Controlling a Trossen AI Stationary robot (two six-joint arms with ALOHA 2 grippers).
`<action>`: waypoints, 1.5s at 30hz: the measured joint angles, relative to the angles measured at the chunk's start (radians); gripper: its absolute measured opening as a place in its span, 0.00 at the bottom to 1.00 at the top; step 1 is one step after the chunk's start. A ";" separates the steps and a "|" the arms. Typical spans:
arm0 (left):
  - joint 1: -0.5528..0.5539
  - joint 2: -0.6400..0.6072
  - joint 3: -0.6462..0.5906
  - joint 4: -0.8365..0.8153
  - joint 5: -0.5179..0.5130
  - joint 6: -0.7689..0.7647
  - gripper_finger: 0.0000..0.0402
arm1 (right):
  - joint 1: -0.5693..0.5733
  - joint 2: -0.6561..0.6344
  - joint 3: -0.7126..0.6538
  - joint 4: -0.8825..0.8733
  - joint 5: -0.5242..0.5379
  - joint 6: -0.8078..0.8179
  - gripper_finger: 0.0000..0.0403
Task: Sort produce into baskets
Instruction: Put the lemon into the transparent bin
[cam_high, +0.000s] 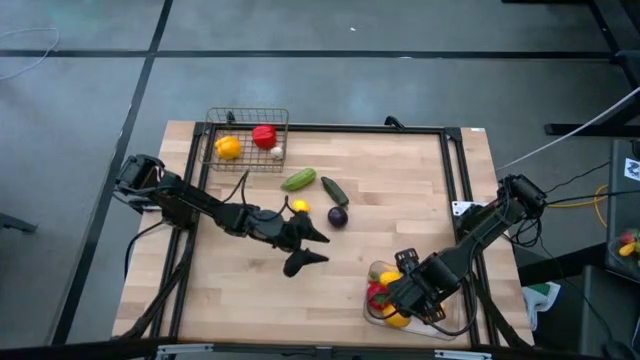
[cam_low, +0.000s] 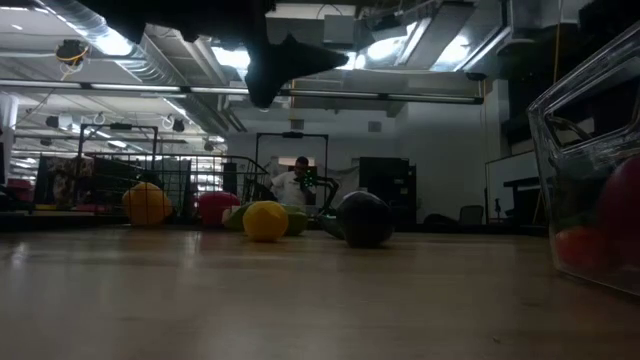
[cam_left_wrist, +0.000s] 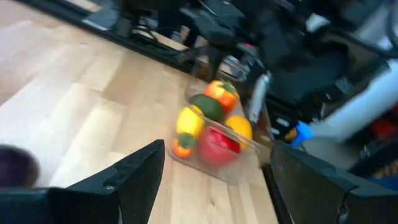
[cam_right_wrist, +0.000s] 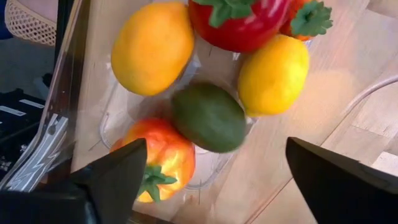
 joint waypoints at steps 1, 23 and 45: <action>0.010 0.000 0.003 -0.004 -0.003 -0.013 0.71 | 0.000 0.000 0.000 0.000 0.000 0.000 0.97; 0.296 -0.001 0.388 -1.040 -0.032 -0.305 0.67 | 0.000 0.000 0.003 -0.097 0.000 -0.002 0.95; 0.434 0.125 0.379 -1.216 0.055 -0.892 0.67 | 0.000 0.000 0.004 -0.088 0.000 -0.002 0.95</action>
